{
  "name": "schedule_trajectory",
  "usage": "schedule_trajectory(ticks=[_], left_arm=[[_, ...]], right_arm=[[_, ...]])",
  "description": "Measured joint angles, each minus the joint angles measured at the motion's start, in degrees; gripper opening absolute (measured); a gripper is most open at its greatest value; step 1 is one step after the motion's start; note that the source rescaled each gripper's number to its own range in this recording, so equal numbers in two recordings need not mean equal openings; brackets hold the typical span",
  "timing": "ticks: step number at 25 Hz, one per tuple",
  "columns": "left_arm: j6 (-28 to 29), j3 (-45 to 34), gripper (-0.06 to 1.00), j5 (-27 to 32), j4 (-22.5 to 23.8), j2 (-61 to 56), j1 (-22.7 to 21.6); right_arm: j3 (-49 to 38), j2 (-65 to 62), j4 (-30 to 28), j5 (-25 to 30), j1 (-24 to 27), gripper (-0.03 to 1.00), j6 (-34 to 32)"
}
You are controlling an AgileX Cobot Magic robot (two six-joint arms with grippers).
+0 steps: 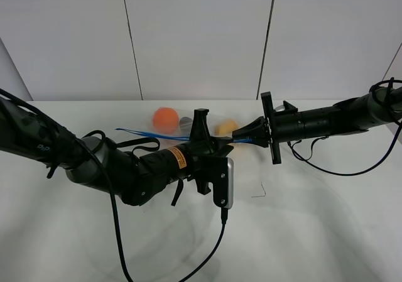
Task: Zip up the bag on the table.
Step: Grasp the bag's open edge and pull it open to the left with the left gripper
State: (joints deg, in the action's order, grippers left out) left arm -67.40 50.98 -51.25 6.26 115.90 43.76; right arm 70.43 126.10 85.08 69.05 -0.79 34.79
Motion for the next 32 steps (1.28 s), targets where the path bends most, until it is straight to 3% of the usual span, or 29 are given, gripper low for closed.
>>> schedule_trajectory(ticks=[3, 12, 18, 25, 32], left_arm=[[0.0, 0.0, 0.0, -0.2, -0.5, 0.0, 0.0], [0.0, 0.0, 0.0, -0.6, -2.2, 0.0, 0.0], [-1.1, -2.2, 0.0, -0.8, -4.5, -1.2, -2.8], [-1.7, -9.3, 0.0, -0.8, -5.8, -5.8, -10.8], [-2.4, -10.1, 0.0, -0.8, -5.7, -6.5, -21.1]], right_arm=[[0.0, 0.0, -0.1, 0.0, 0.0, 0.0, 0.0], [0.0, 0.0, 0.1, -0.1, 0.0, 0.0, 0.0], [0.0, 0.0, 0.9, -0.4, -0.2, 0.0, 0.0], [0.0, 0.0, 0.9, -0.3, -0.2, 0.0, 0.0], [0.0, 0.0, 1.1, -0.3, -0.2, 0.0, 0.0]])
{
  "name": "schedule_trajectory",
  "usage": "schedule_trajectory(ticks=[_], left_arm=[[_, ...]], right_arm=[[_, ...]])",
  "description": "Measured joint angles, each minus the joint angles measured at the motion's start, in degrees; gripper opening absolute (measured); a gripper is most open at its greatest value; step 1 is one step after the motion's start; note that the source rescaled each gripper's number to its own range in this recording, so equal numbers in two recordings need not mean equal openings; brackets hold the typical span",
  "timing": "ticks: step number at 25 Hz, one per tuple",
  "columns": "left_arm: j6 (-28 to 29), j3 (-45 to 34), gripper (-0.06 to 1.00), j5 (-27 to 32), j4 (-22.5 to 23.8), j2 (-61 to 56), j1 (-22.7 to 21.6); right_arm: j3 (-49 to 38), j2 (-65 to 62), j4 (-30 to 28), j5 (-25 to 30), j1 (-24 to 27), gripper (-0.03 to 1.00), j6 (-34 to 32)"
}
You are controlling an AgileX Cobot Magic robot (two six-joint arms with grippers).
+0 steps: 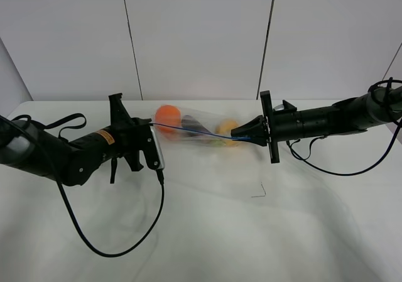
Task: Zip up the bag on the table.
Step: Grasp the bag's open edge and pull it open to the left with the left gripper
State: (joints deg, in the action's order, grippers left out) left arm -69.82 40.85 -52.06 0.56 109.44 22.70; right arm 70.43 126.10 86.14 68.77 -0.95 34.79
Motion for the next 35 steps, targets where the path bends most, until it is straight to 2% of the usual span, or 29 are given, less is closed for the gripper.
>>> schedule_trajectory(ticks=[5, 12, 22, 24, 27, 29, 31, 35], left_arm=[[-0.2, 0.0, 0.0, 0.1, 0.0, 0.0, -5.3], [-0.2, -0.1, 0.0, 2.8, 0.0, 0.0, -8.6], [-0.2, -0.1, 0.02, 3.2, 0.6, 0.0, -8.9], [-0.1, -0.1, 0.13, 3.3, -0.6, 0.0, -9.1], [2.7, -0.1, 0.54, 3.8, -1.7, 0.0, -9.6], [5.3, -0.1, 0.74, 4.2, -2.0, 0.0, -9.6], [6.6, -0.1, 0.83, 4.3, -3.1, 0.0, -9.6], [7.1, -0.1, 0.87, 4.3, -4.8, 0.0, -9.6]], right_arm=[[0.0, 0.0, 0.1, 0.0, 0.0, 0.0, 0.0], [0.0, 0.0, 0.1, 0.0, 0.0, 0.0, 0.0], [0.0, 0.0, 0.1, 0.0, 0.0, 0.0, 0.0], [0.0, 0.0, -0.2, 0.0, 0.0, 0.0, 0.0], [0.0, 0.0, -0.5, 0.1, 0.0, 0.0, 0.0], [0.0, 0.0, -0.5, 0.1, 0.0, 0.0, 0.0], [0.0, 0.0, -0.5, 0.1, 0.0, 0.0, 0.0], [0.0, 0.0, -0.5, 0.1, 0.0, 0.0, 0.0]])
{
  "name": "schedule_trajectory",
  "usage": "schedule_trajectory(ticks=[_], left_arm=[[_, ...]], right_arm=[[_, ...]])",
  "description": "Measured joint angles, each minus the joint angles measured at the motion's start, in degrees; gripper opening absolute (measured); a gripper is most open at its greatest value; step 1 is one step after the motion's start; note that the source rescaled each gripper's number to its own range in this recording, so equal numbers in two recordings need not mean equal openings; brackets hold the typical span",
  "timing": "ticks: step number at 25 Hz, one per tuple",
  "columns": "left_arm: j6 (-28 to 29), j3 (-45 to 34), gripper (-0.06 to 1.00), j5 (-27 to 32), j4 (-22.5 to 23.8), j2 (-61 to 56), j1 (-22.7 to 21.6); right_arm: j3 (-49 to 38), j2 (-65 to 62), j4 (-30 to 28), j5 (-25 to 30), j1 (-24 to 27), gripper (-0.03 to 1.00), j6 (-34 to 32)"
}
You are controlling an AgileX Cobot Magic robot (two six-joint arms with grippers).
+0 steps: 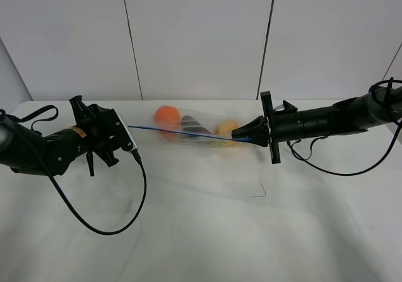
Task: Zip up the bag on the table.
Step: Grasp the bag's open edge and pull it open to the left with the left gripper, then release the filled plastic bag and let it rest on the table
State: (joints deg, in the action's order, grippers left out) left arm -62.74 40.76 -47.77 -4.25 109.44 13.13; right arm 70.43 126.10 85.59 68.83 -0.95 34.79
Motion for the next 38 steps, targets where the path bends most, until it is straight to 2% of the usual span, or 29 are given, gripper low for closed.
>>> schedule_trajectory(ticks=[9, 13, 17, 20, 24, 27, 30, 32, 34, 36, 38], left_arm=[[2.8, -4.9, 0.88, -0.1, -0.4, 0.0, 0.0], [3.2, -7.2, 0.88, -0.1, 0.7, 0.0, 0.0], [5.0, -7.3, 0.89, -0.4, -1.3, 0.0, 0.0], [11.0, -6.9, 0.88, -1.9, -7.6, 0.0, 0.0], [21.8, -6.2, 0.88, -2.6, -16.3, 0.0, 0.0], [31.7, -6.2, 0.88, -2.6, -20.0, 0.0, 0.0], [42.2, -6.2, 0.88, -2.5, -21.0, 0.0, 0.0], [46.6, -6.1, 0.88, -0.2, -21.2, -0.3, 0.0], [48.7, -5.8, 0.88, 5.7, -20.4, -1.2, -0.4], [49.2, -4.8, 0.88, 14.4, -18.9, -3.1, -1.5], [49.4, -2.7, 0.88, 26.1, -18.2, -5.4, -3.7]], right_arm=[[0.0, 0.0, 0.0, 0.0, 0.0, 0.0, 0.0], [0.0, 0.0, 0.0, 0.0, 0.0, 0.0, 0.0], [0.0, 0.0, 0.0, 0.0, 0.0, 0.0, 0.0], [0.0, 0.0, 0.0, 0.0, 0.0, 0.0, 0.0], [0.0, 0.0, 0.0, 0.0, 0.0, 0.0, 0.0], [0.0, 0.0, 0.0, 0.0, 0.0, 0.0, 0.0], [0.0, 0.0, 0.0, 0.0, 0.0, 0.0, 0.0], [0.0, 0.0, 0.0, 0.0, 0.0, 0.0, 0.0], [0.0, 0.0, 0.0, 0.0, 0.0, 0.0, 0.0], [0.0, 0.0, 0.0, 0.0, 0.0, 0.0, 0.0], [0.0, 0.0, 0.0, 0.0, 0.0, 0.0, 0.0]])
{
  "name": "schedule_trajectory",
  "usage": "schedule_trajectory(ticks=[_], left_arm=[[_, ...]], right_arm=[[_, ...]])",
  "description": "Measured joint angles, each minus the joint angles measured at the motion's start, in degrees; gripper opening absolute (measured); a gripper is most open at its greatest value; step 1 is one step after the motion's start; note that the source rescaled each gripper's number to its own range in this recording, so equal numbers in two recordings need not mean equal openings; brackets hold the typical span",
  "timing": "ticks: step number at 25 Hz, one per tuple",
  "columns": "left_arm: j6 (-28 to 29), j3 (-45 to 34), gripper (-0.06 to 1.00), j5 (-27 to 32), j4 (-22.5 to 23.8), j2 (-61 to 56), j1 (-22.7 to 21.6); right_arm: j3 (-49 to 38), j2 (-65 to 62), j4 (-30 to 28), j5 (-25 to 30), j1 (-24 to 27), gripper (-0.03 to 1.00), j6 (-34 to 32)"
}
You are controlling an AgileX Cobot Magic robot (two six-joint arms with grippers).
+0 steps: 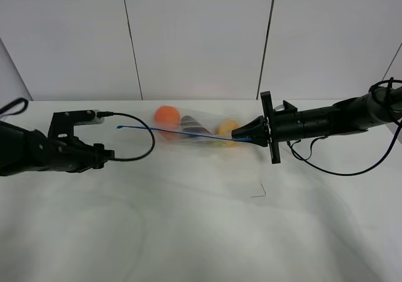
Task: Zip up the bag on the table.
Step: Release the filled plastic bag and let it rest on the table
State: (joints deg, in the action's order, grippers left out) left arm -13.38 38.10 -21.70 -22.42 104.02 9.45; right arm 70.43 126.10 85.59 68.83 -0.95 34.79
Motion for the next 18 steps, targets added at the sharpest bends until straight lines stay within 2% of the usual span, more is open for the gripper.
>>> schedule_trajectory(ticks=[3, 5, 9, 11, 13, 15, 18], left_arm=[[0.2, 3.3, 0.88, 13.3, 0.3, -4.0, -2.9], [-0.8, 4.5, 0.88, 17.1, 0.4, -6.5, -4.0], [-3.4, 5.2, 0.89, 20.6, 0.4, -10.3, -4.4], [-4.0, 6.9, 0.94, 26.0, 0.7, -11.3, -4.8], [-4.0, 10.0, 0.97, 34.1, 2.1, -11.3, -5.0], [-2.4, 13.8, 0.99, 40.9, 4.1, -11.2, -5.1], [4.6, 20.6, 1.0, 52.1, 9.7, -11.2, -5.3]], right_arm=[[0.0, 0.0, 0.0, 0.0, 0.0, 0.0, 0.0], [0.0, 0.0, 0.0, 0.0, 0.0, 0.0, 0.0], [0.0, 0.0, 0.0, 0.0, 0.0, 0.0, 0.0], [0.0, 0.0, 0.0, 0.0, 0.0, 0.0, 0.0], [0.0, 0.0, 0.0, 0.0, 0.0, 0.0, 0.0], [0.0, 0.0, 0.0, 0.0, 0.0, 0.0, 0.0], [0.0, 0.0, 0.0, 0.0, 0.0, 0.0, 0.0]])
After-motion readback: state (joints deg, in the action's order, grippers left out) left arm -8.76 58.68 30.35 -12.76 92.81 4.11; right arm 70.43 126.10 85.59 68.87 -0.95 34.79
